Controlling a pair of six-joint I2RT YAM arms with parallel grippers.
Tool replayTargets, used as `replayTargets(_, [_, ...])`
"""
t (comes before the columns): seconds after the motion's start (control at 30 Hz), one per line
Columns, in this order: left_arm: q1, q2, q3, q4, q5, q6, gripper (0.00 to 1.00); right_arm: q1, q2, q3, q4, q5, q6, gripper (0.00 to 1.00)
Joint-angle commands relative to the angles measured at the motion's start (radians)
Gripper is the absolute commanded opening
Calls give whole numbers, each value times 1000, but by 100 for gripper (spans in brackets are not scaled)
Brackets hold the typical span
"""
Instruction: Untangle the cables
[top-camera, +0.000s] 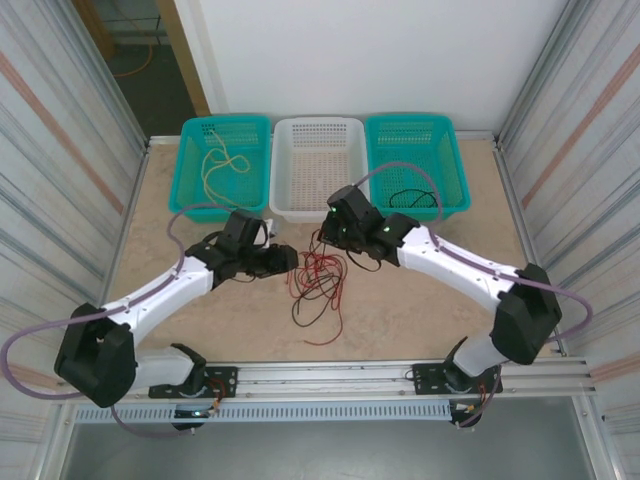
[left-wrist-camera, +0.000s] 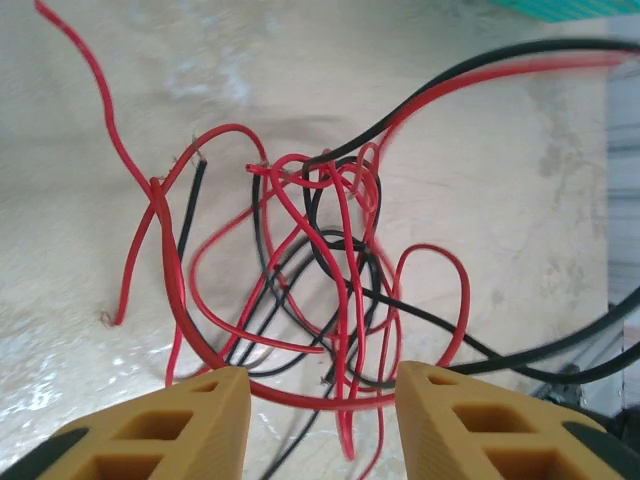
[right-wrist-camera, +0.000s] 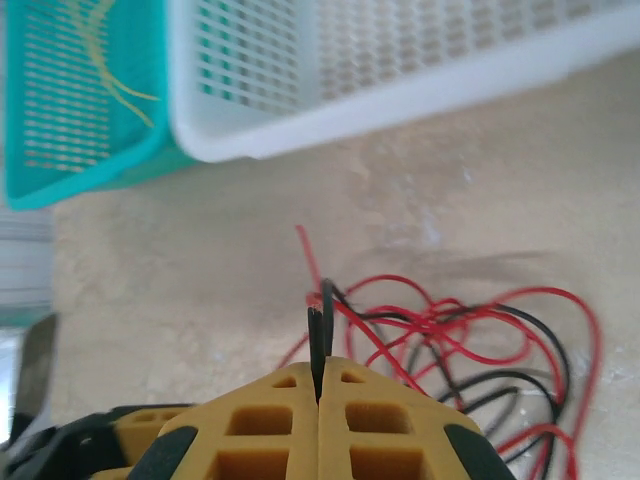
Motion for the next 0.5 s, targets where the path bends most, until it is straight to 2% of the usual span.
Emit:
replayTargets(0.0, [-41, -66, 60, -15, -16, 80, 50, 1, -41, 20, -86, 85, -115, 0])
replayTargets(0.27, [-113, -116, 110, -14, -90, 192, 65, 18, -109, 53, -85, 54, -190, 0])
replayTargets(0.37, [-120, -81, 128, -5, -101, 210, 64, 20, -125, 64, -84, 28, -193, 0])
replayTargets(0.47, [-135, -49, 145, 36, -51, 223, 63, 23, -147, 75, -71, -5, -196, 0])
